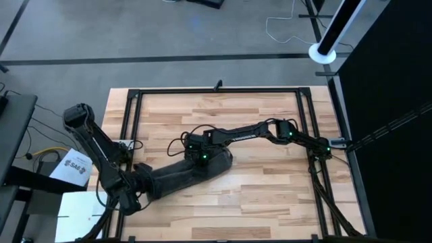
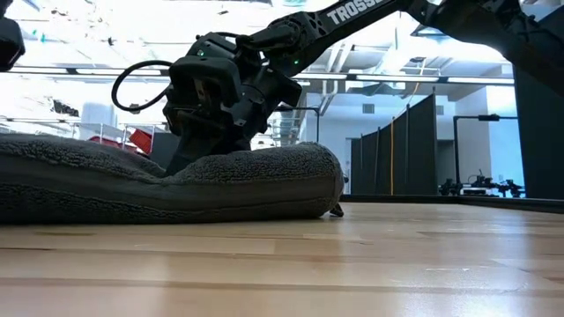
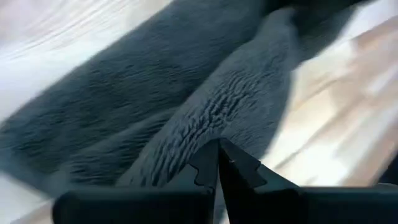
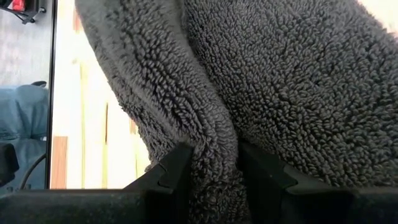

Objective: Roll towel
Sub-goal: Roll the black towel

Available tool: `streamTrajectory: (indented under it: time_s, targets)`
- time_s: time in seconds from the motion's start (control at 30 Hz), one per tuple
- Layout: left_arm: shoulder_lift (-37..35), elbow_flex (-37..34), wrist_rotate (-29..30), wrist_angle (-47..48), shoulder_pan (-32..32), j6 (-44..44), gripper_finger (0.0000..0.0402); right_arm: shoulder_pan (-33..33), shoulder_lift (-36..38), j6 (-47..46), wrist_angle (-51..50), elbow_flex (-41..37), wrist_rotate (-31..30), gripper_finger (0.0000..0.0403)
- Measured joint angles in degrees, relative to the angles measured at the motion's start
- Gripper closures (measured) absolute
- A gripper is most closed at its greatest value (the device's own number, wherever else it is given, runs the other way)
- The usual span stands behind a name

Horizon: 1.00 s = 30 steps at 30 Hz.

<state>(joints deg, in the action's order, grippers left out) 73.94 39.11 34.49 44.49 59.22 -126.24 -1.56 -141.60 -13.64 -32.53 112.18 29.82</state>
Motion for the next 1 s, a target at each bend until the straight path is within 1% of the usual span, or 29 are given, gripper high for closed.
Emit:
streamTrajectory:
  time_s: [0.2, 0.4, 0.5, 0.6, 0.73, 1.0]
  targets:
    - [5.0, 0.04, -2.85, -1.33, 0.04, -0.06, 0.0401, 0.0, -0.02, -0.27, 0.12, 0.0, -0.02, 0.0297]
    - [10.55, 0.16, -3.67, -7.08, 2.23, -0.21, 0.0401, 0.02, -0.04, 0.05, 1.2, 0.0, 0.03, 0.0295]
    - [13.0, 0.26, -4.14, -9.85, 3.33, -0.43, 0.0401, 0.02, -0.1, 2.6, 1.2, 0.68, 1.1, 0.0295]
    - [14.96, 0.26, -4.23, -12.23, 3.84, -0.56, 0.0401, 0.02, -0.21, 3.03, -0.88, 2.65, 1.16, 0.0294]
    - [16.93, 0.35, -4.23, -12.96, 4.53, -0.7, 0.0401, 0.0, -0.37, 4.18, -4.45, 5.65, 1.09, 0.0294]
    - [17.94, 0.39, -3.94, -13.0, 5.22, -0.87, 0.0401, -0.17, -0.37, 5.14, -10.55, 9.8, 1.18, 0.0294]
